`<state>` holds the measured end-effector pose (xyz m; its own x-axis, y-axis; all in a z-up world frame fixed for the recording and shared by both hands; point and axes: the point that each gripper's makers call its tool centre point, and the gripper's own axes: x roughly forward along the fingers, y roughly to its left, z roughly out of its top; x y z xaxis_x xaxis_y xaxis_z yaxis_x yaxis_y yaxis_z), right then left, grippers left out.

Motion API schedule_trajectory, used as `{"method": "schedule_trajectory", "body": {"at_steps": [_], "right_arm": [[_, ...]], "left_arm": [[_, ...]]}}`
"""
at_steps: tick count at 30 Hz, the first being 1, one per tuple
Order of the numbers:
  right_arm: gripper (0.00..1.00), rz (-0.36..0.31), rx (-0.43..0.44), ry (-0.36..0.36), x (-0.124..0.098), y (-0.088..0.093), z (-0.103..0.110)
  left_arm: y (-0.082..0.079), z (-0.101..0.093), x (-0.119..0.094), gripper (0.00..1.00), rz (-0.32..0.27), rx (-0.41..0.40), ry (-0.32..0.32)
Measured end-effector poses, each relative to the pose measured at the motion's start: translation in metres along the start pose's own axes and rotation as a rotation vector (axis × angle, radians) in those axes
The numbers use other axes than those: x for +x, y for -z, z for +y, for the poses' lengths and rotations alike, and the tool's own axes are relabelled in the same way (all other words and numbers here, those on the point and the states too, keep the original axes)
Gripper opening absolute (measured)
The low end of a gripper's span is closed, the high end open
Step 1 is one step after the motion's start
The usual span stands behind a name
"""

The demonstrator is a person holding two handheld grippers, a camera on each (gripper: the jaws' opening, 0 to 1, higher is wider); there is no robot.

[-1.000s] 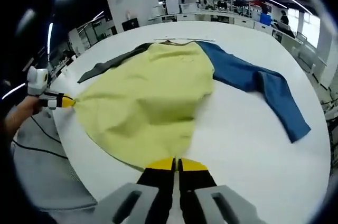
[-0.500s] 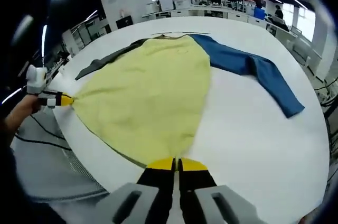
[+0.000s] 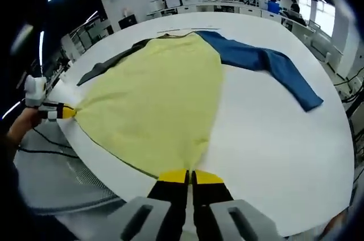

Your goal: Fold the garment on the visible template until the final outline fits inside the template.

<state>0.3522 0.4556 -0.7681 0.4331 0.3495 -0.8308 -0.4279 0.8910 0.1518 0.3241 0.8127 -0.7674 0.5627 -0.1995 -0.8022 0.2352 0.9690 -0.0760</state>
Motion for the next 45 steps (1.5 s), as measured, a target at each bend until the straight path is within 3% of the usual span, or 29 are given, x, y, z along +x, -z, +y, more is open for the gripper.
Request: {"method": "schedule_trajectory", "body": {"at_steps": [21,31,39,45], "right_arm": [[0.01,0.011,0.035,-0.022,-0.001,0.007,0.000],[0.34,-0.050,0.045,-0.044,-0.005,-0.009,0.005],[0.68,-0.103,0.018,-0.064,-0.006,-0.025,0.010],[0.80,-0.143,0.042,-0.050,-0.007,-0.039,0.001]], "left_arm": [[0.005,-0.003,-0.002,0.02,-0.008,-0.020,0.012],[-0.018,-0.005,-0.008,0.26,-0.160,-0.062,0.034],[-0.030,-0.005,-0.012,0.48,-0.226,-0.044,0.042],[-0.040,-0.007,-0.013,0.64,-0.267,-0.057,0.060]]}}
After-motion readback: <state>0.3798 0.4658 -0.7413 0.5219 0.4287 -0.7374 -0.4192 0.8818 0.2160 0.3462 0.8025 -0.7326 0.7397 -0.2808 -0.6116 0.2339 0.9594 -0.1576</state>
